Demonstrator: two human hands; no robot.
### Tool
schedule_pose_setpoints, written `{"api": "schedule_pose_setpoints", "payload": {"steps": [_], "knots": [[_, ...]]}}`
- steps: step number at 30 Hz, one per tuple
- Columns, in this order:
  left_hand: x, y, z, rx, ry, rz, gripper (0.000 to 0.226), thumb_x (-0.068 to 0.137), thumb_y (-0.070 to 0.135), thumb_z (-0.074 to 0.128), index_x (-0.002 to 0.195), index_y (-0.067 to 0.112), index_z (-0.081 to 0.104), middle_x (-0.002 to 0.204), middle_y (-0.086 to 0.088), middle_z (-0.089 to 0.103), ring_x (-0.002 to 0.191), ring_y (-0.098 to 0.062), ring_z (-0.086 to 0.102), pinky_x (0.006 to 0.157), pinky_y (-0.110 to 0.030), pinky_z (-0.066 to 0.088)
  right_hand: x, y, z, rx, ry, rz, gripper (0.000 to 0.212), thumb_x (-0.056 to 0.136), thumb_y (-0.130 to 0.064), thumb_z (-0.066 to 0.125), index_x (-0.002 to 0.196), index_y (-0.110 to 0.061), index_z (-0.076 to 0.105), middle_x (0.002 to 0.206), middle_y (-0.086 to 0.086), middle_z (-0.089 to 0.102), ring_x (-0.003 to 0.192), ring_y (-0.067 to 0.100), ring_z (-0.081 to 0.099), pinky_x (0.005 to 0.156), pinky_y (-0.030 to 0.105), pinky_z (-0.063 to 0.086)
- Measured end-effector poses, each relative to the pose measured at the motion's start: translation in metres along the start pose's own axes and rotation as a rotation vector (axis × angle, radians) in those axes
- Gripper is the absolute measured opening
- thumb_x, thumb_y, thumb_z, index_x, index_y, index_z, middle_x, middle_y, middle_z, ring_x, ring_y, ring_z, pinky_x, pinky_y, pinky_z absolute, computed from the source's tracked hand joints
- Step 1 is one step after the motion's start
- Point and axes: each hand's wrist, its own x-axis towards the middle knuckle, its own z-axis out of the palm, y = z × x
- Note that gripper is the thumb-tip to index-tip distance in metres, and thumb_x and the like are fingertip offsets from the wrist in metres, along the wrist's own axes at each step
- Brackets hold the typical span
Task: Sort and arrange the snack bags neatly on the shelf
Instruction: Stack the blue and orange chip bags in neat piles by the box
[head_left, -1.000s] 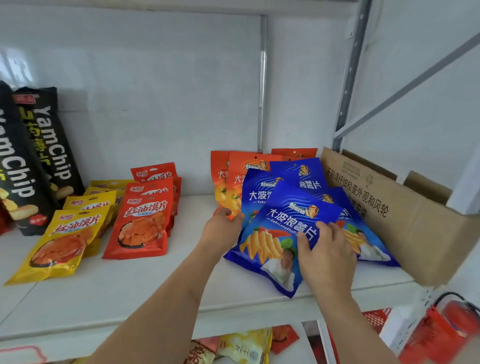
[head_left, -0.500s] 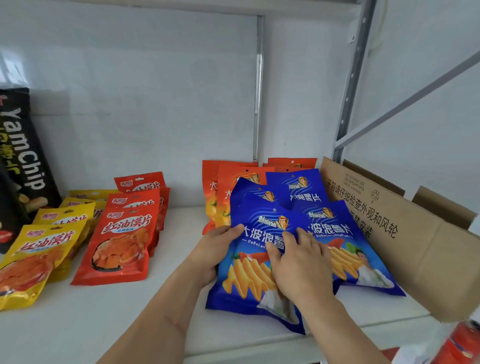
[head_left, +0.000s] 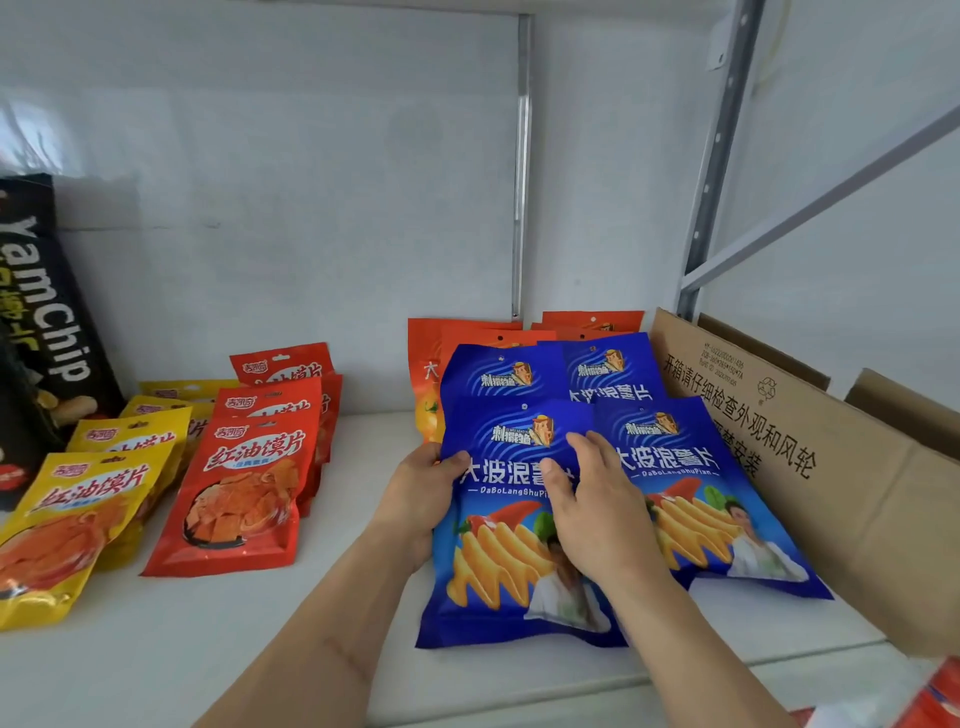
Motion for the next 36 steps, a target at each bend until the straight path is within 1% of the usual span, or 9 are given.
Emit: {"api": "schedule_pose_setpoints", "payload": {"steps": [3,9,11,14,19,23,28,32,36], "knots": [[0.001,-0.001,-0.003,-0.007,0.04,0.017,0.025,0.099,0.031,0.06,0.11,0.008,0.057,0.096,-0.009,0.079,0.086,-0.029,0.077,0.085,-0.048,0.06,0.004,0.002,-0.002,0.137,0.032,0.006,0.059,0.1,-0.051,0.038,0.151,-0.022,0.03,0.16,-0.001,0.025,0.143,0.02,0.032,0.114,0.04,0.035],[0.002,0.0,-0.003,0.006,0.083,0.034,0.028,0.099,0.035,0.059,0.11,0.01,0.055,0.099,-0.008,0.078,0.085,-0.026,0.077,0.085,-0.048,0.06,0.013,0.015,-0.035,0.385,0.21,0.09,0.046,0.1,-0.043,0.046,0.138,-0.016,0.05,0.137,0.0,0.057,0.122,0.014,0.054,0.098,0.03,0.043],[0.002,-0.001,-0.002,0.004,0.092,0.04,0.028,0.099,0.035,0.059,0.111,0.01,0.055,0.099,-0.007,0.078,0.085,-0.026,0.077,0.085,-0.048,0.06,0.018,0.027,-0.047,0.322,0.249,0.164,0.042,0.101,-0.041,0.046,0.134,-0.016,0.053,0.133,0.003,0.059,0.118,0.018,0.055,0.092,0.033,0.044],[-0.001,0.0,0.001,-0.013,0.097,0.028,0.024,0.101,0.034,0.056,0.109,0.012,0.054,0.099,-0.007,0.077,0.084,-0.025,0.077,0.075,-0.041,0.061,0.022,0.042,-0.048,0.195,0.155,0.209,0.038,0.102,-0.036,0.047,0.134,-0.016,0.053,0.133,0.006,0.057,0.119,0.022,0.054,0.082,0.028,0.038],[-0.006,0.001,0.006,-0.036,0.087,-0.006,0.025,0.101,0.036,0.054,0.11,0.012,0.053,0.1,-0.008,0.076,0.085,-0.026,0.077,0.072,-0.039,0.06,0.027,0.057,-0.048,0.134,0.185,0.234,0.033,0.1,-0.024,0.054,0.132,-0.017,0.056,0.133,0.009,0.055,0.119,0.024,0.056,0.092,0.037,0.05],[-0.004,0.002,0.004,-0.034,0.12,0.006,0.025,0.102,0.036,0.054,0.109,0.013,0.052,0.1,-0.008,0.076,0.084,-0.026,0.077,0.071,-0.039,0.061,0.026,0.07,-0.056,-0.18,0.184,0.437,0.054,0.09,-0.05,0.061,0.132,-0.018,0.047,0.134,0.01,0.051,0.124,0.03,0.049,0.101,0.046,0.042],[0.001,0.003,-0.003,-0.015,0.174,0.038,0.026,0.101,0.037,0.054,0.112,0.014,0.051,0.102,-0.008,0.075,0.084,-0.025,0.077,0.069,-0.039,0.061,0.026,0.063,-0.048,-0.17,0.052,0.569,0.086,0.079,-0.071,0.061,0.138,-0.015,0.036,0.139,0.015,0.046,0.128,0.035,0.045,0.103,0.045,0.039],[0.0,0.005,-0.005,0.027,0.187,0.08,0.028,0.101,0.039,0.054,0.115,0.015,0.05,0.103,-0.004,0.074,0.085,-0.021,0.076,0.064,-0.032,0.06,0.025,0.06,-0.039,-0.135,0.211,0.463,0.073,0.082,-0.062,0.065,0.133,-0.013,0.044,0.131,0.014,0.053,0.12,0.034,0.052,0.091,0.041,0.046],[0.004,0.006,-0.012,0.053,0.206,0.106,0.028,0.101,0.04,0.053,0.116,0.016,0.052,0.103,-0.003,0.075,0.085,-0.02,0.077,0.071,-0.037,0.062,0.03,0.061,-0.039,0.025,0.277,0.409,0.053,0.091,-0.046,0.063,0.131,-0.014,0.047,0.121,0.01,0.062,0.107,0.03,0.062,0.073,0.036,0.048]]}}
